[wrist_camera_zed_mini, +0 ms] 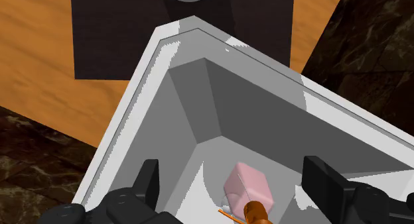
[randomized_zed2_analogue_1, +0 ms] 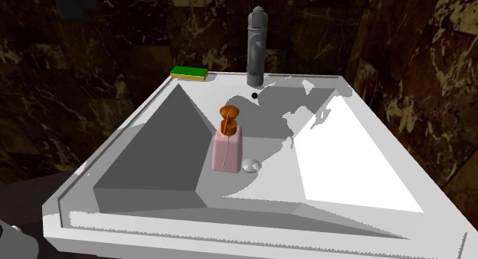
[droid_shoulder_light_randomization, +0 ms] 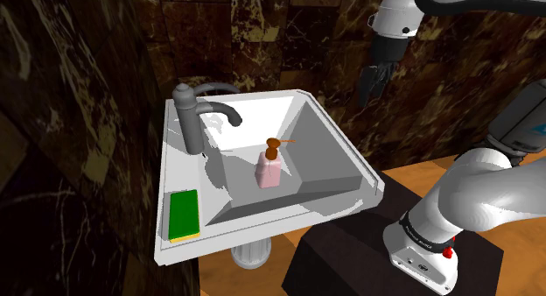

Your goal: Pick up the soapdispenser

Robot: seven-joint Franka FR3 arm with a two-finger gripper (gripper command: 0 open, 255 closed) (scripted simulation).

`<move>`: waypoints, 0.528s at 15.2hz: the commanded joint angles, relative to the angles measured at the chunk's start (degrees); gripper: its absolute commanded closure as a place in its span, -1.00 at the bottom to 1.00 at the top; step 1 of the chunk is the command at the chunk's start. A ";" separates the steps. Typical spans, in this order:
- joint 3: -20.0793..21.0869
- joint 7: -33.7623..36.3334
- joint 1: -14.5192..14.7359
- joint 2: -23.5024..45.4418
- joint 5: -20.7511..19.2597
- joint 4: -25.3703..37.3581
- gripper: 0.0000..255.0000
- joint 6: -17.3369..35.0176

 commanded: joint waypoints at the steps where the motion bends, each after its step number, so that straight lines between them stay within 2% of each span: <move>1: 0.00 0.00 0.00 0.00 0.00 0.00 -1.00 0.00; 8: 3.21 1.27 1.19 10.35 0.86 -2.14 -1.00 13.40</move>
